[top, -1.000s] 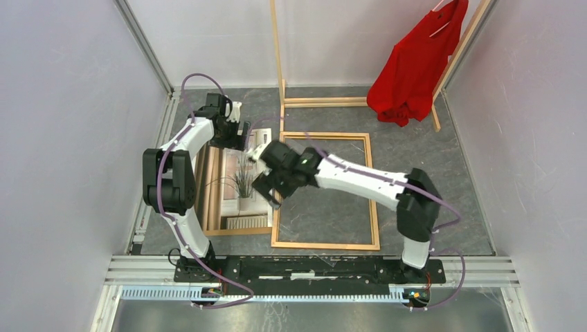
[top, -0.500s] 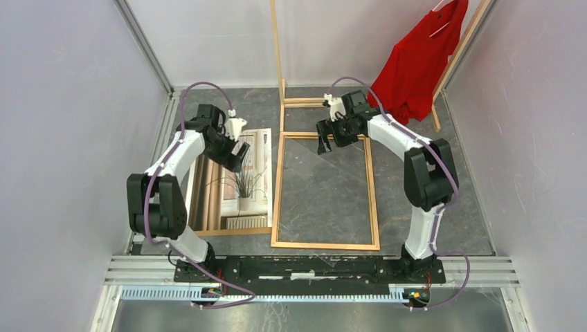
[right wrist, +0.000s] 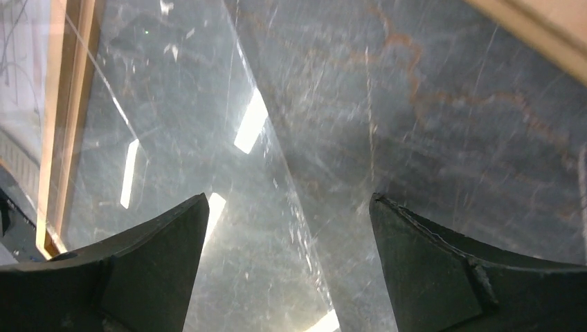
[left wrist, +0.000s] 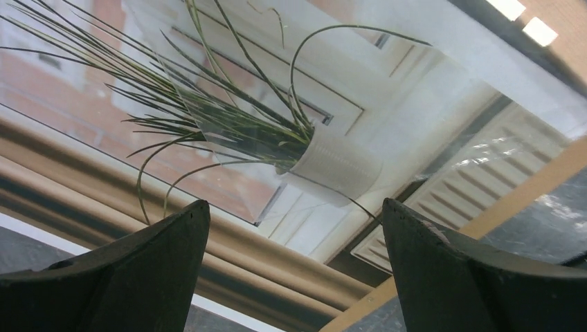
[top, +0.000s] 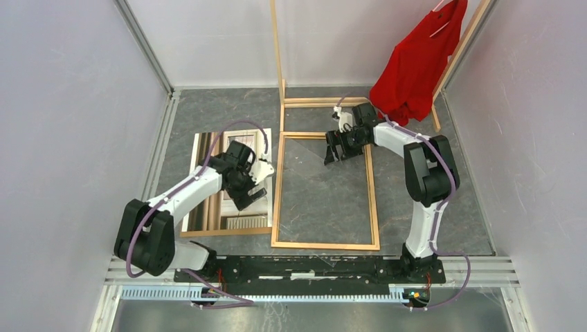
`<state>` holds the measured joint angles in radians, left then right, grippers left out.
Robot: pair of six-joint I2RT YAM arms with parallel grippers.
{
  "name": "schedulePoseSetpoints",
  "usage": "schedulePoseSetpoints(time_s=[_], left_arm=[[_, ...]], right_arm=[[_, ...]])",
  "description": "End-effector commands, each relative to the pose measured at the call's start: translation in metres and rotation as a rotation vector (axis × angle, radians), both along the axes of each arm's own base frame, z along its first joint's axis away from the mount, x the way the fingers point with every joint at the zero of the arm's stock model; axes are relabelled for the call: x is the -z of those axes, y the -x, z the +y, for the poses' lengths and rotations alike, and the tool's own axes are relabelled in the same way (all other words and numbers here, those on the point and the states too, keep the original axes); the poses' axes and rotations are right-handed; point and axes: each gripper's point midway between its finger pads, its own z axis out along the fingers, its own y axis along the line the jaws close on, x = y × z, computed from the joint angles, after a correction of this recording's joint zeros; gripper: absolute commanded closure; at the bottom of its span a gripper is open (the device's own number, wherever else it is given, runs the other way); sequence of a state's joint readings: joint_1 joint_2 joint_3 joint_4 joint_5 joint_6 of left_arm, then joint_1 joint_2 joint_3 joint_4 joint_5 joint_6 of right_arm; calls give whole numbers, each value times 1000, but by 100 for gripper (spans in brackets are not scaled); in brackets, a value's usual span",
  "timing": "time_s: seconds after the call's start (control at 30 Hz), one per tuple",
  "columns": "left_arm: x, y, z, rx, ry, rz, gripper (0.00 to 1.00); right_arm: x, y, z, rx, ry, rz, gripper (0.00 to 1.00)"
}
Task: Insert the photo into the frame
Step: Place the photo frame item in the photo frame.
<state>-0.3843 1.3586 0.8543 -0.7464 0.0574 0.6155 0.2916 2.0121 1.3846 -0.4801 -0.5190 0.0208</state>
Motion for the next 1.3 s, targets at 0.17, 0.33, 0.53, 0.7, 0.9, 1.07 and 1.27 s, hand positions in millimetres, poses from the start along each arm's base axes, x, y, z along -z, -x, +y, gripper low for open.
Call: schedulePoseSetpoints(time_s=[0.17, 0.33, 0.53, 0.7, 0.9, 1.07, 1.27], left_arm=[[9, -31, 7, 13, -181, -288, 0], [5, -55, 0, -48, -187, -385, 0], [0, -78, 2, -105, -237, -452, 0], [-2, -89, 0, -133, -252, -459, 0], [-1, -101, 1, -162, -289, -471, 0], [-5, -116, 2, -195, -333, -501, 0], [-11, -130, -4, -215, -330, -513, 0]], right_arm=[[4, 68, -12, 26, -48, 88, 9], [4, 92, -14, 64, -86, 118, 12], [-15, 109, -11, 110, -185, 92, 20], [-30, 119, -1, 113, -321, 96, 28], [-45, 114, 9, 105, -472, 83, 29], [-39, 108, 10, 117, -510, 99, 30], [-32, 105, 14, 133, -558, 119, 37]])
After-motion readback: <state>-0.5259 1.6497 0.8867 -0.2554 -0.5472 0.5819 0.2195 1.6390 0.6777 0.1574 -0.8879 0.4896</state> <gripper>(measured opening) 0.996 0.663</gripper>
